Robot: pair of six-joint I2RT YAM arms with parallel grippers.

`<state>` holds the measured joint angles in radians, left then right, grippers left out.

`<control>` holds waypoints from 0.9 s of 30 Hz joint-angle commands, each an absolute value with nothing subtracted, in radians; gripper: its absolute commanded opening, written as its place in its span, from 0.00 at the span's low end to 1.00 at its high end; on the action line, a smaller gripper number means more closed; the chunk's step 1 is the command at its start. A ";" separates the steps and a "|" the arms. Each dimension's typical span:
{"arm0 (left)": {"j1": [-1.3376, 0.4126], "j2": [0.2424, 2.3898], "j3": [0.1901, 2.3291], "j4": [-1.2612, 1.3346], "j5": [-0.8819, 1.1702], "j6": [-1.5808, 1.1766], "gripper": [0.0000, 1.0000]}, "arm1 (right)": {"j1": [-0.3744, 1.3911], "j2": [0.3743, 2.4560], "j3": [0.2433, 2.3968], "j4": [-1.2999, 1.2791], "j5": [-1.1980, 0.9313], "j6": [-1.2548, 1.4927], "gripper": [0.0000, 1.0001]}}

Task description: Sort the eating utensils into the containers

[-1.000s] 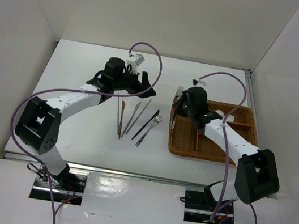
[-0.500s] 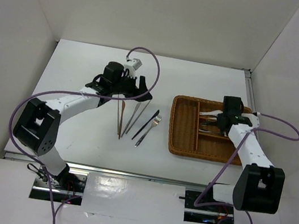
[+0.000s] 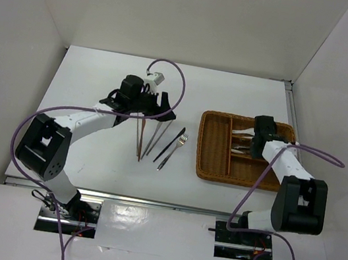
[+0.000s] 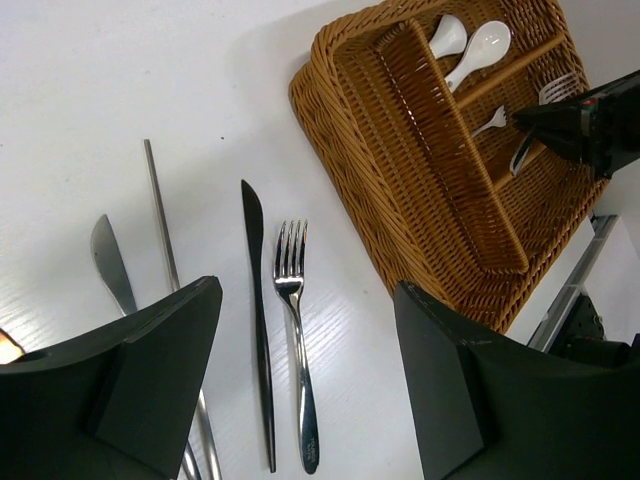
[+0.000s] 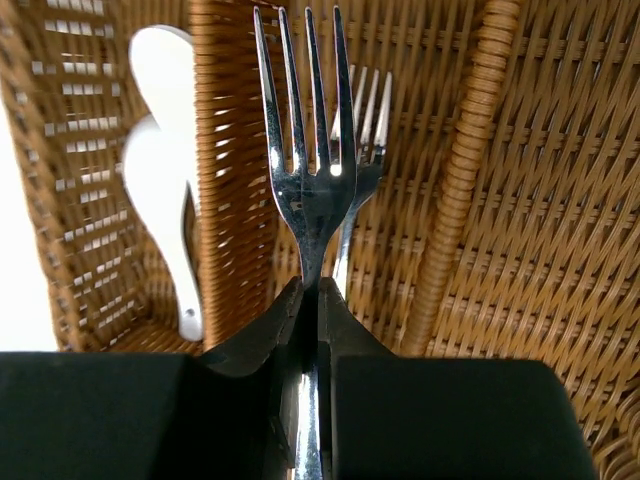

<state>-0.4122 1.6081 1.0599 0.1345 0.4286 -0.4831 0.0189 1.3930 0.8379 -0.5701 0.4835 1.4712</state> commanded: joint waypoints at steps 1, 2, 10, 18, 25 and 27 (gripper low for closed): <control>-0.414 1.608 1.042 0.184 0.463 -0.495 0.83 | 0.014 1.426 0.859 -0.565 0.525 1.474 0.08; -0.414 1.608 1.042 0.184 0.463 -0.495 0.83 | 0.014 1.427 0.859 -0.565 0.525 1.464 0.11; -0.414 1.608 1.003 0.216 0.494 -0.495 0.82 | 0.014 1.418 0.890 -0.563 0.515 1.388 0.44; -0.471 1.618 0.982 0.216 0.555 -0.401 0.81 | 0.014 1.240 0.881 -0.405 0.437 1.094 0.56; -0.571 1.675 0.957 0.255 0.505 -0.336 0.79 | 0.014 1.028 0.805 -0.238 0.309 0.864 0.64; -0.584 1.706 0.957 0.255 0.483 -0.336 0.79 | 0.014 0.986 0.778 -0.195 0.275 0.819 0.66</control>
